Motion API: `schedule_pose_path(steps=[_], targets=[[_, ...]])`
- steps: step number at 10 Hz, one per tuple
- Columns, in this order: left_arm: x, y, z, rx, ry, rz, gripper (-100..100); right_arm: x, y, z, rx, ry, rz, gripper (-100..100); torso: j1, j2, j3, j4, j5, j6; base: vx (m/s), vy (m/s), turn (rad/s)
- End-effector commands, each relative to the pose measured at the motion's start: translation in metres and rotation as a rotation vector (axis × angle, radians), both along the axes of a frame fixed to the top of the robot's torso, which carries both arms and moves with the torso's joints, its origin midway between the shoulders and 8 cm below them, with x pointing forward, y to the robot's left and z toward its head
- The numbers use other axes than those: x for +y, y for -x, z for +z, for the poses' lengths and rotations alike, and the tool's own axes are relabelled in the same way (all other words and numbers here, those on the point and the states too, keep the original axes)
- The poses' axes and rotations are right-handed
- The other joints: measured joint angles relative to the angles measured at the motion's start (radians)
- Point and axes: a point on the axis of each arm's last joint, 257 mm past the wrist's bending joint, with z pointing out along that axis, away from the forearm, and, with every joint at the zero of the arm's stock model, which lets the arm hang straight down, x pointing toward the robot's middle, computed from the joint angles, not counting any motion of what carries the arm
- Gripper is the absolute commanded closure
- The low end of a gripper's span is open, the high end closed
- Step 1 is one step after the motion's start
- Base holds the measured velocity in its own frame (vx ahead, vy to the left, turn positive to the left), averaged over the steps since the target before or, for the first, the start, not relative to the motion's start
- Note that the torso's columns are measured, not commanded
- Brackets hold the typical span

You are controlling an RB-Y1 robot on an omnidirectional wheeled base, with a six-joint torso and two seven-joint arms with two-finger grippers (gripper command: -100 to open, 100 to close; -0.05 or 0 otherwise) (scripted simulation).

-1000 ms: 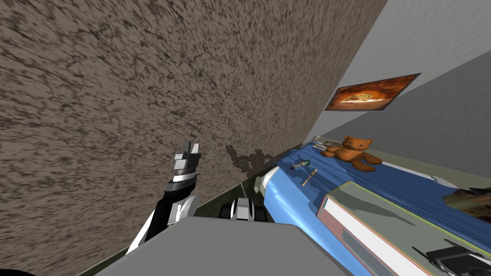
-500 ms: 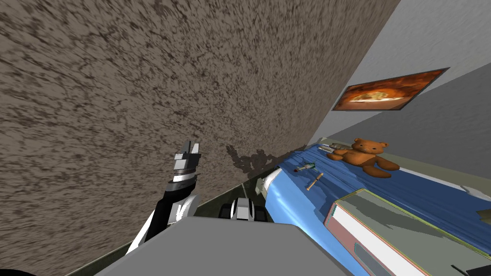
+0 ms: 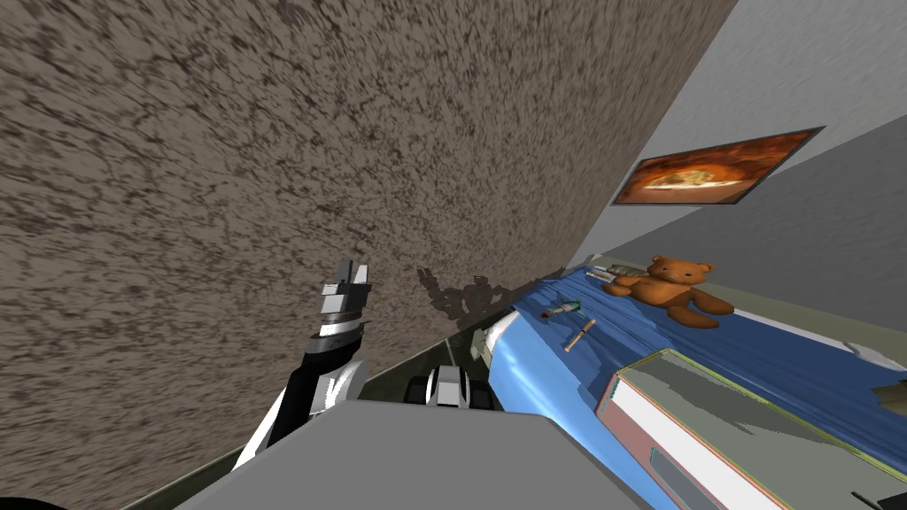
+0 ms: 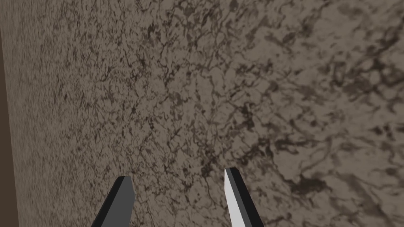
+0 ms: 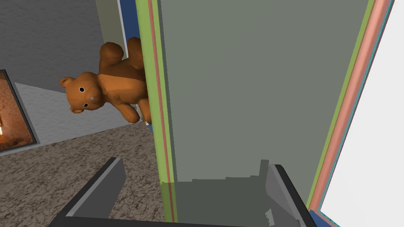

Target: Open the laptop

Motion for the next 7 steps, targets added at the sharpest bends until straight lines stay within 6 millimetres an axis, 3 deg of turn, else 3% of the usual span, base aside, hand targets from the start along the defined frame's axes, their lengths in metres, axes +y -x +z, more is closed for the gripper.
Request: schedule_pose_path(steps=[1,3,7], targets=[[0.0,0.0,0.0,0.0,0.0,0.0,0,0.004,-0.023,0.006,-0.002,0.016,0.018,-100,0.0,0.0,0.0,0.0,0.0,0.0,-0.014,-0.054,-0.024],[0.0,0.0,0.0,0.0,0.0,0.0,0,0.001,-0.021,0.012,0.016,0.03,0.008,-100,0.003,-0.001,-0.001,0.0,0.001,0.0,-0.003,-0.031,-0.025],[0.0,0.0,0.0,0.0,0.0,0.0,0,0.016,-0.052,0.01,-0.002,0.031,0.04,-100,0.001,0.0,0.0,0.0,0.001,0.0,-0.008,-0.034,-0.028]])
